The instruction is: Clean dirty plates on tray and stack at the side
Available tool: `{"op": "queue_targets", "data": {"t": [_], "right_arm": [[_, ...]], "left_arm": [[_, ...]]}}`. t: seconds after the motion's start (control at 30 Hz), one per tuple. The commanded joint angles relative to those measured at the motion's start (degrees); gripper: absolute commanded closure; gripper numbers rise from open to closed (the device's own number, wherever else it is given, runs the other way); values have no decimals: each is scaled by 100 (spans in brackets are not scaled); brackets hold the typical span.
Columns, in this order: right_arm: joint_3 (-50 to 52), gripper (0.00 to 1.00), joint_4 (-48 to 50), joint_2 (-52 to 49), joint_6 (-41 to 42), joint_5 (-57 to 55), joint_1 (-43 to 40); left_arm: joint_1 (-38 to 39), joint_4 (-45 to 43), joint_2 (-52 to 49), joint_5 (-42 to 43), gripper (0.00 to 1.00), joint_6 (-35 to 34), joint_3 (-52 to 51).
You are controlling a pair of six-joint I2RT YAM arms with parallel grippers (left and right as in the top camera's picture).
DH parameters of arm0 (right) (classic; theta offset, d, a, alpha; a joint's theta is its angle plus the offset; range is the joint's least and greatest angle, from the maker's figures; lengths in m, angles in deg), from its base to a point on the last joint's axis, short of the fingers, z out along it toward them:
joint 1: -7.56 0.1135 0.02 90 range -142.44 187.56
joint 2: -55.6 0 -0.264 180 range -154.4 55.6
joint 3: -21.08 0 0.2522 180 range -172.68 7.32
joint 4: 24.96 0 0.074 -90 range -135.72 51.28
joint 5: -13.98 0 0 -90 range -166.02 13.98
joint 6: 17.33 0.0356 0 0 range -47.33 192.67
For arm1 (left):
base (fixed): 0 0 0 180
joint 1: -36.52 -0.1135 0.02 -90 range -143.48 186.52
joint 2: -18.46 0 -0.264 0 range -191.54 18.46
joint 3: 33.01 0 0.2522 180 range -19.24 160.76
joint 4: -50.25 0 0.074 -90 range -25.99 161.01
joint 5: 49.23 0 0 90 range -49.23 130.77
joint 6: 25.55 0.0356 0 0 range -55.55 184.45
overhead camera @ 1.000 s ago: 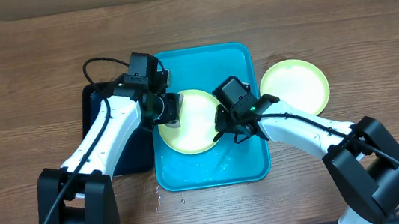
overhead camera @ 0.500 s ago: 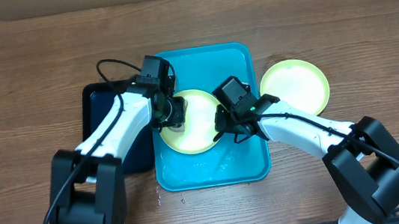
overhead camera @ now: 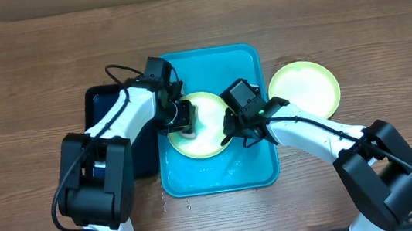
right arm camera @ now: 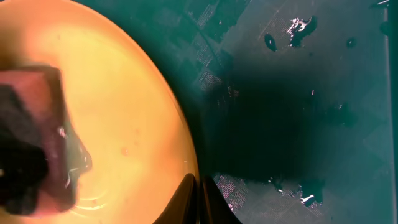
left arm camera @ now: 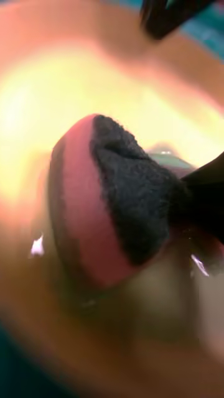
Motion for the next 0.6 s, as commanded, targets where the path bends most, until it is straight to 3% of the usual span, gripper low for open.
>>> {"op": "queue_targets", "data": {"t": [0.0, 0.23, 0.57], "right_arm": [[28, 96, 79, 101, -4, 37, 42], [28, 96, 76, 101, -22, 37, 42], [28, 96, 76, 101, -20, 39, 42]], "left_arm": [[90, 127, -339, 1770, 96, 256, 92], [-48, 485, 417, 1709, 96, 249, 726], [227, 920, 909, -1370, 96, -142, 629]]}}
